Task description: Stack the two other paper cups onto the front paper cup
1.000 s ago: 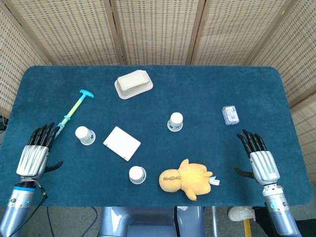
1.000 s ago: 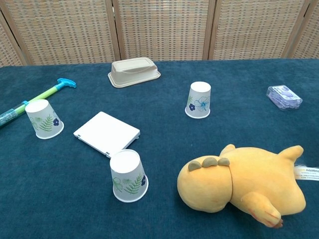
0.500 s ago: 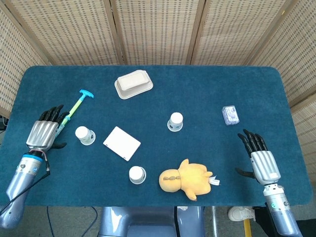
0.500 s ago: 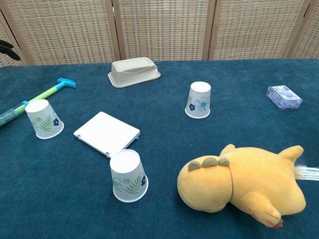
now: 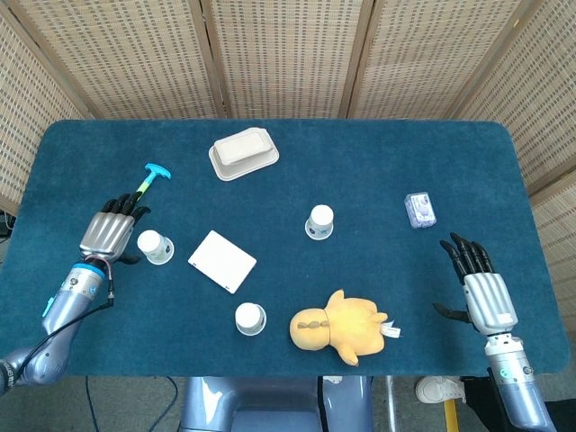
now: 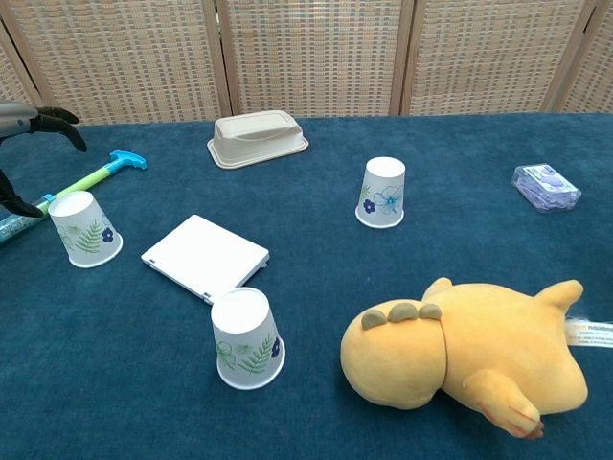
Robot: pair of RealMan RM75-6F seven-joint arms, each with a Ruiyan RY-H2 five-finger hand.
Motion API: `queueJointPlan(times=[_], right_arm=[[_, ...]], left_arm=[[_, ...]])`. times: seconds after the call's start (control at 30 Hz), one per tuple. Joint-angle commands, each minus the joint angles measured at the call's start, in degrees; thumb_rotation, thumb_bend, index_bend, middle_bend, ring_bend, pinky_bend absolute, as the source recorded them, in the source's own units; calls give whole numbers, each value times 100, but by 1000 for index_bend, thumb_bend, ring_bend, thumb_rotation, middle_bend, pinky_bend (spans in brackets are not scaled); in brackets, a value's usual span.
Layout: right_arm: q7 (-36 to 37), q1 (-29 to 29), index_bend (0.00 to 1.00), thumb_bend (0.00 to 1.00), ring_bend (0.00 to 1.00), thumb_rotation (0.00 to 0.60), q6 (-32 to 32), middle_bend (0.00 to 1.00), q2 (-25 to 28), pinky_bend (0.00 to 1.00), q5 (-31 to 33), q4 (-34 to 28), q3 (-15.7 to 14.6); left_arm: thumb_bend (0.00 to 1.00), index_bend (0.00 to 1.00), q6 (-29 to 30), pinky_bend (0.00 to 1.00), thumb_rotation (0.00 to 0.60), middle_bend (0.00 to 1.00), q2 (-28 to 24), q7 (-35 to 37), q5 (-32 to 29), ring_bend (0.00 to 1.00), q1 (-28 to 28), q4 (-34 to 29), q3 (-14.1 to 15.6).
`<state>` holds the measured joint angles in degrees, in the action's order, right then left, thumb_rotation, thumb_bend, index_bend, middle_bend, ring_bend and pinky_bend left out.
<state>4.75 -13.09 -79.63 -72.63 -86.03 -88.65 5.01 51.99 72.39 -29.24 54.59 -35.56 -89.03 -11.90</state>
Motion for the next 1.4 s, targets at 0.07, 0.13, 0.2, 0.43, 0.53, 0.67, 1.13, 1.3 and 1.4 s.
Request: queueJointPlan(times=[0.07,0.13,0.2,0.43,0.53,0.67,1.13,1.3,1.4], right_arm=[[25,1,0,175,0,600,1,0,9,0,-4,-3,1],[34,5,0,174,0,600,-6,0,13,0,0,0,7],[50,8,0,174,0,600,-6,0,19,0,12,1,12],[59,6,0,175,0,600,5,0,24,0,5,-1,9],[62,9,0,174,0,600,4,0,27,0,10,1,12],[75,9,0,175,0,600,8,0,30,0,22,9,19],[80,9,0,175,0,600,20,0,33,0,29,19,23],[79,4,0,174,0,600,38,0,25,0,47,30,27],[71,-2,0,175,0,600,51,0,16,0,49,35,28]], left_arm=[[179,220,-42,100,600,0,140,-221,-224,0,-171,119,98],[180,228,-30,100,600,0,182,-273,-291,0,-212,137,136],[181,230,1,100,600,0,219,-335,-338,0,-252,170,186],[182,240,41,100,600,0,369,-463,-513,0,-361,358,323],[185,249,49,100,600,0,434,-475,-566,0,-392,443,372],[186,258,51,100,600,0,532,-457,-644,0,-439,582,394],[337,390,-11,102,600,0,920,-352,-787,0,-544,1026,499],[337,390,104,102,600,0,754,-142,-588,0,-486,818,482],[337,389,288,102,600,0,481,39,-320,0,-420,441,432]])
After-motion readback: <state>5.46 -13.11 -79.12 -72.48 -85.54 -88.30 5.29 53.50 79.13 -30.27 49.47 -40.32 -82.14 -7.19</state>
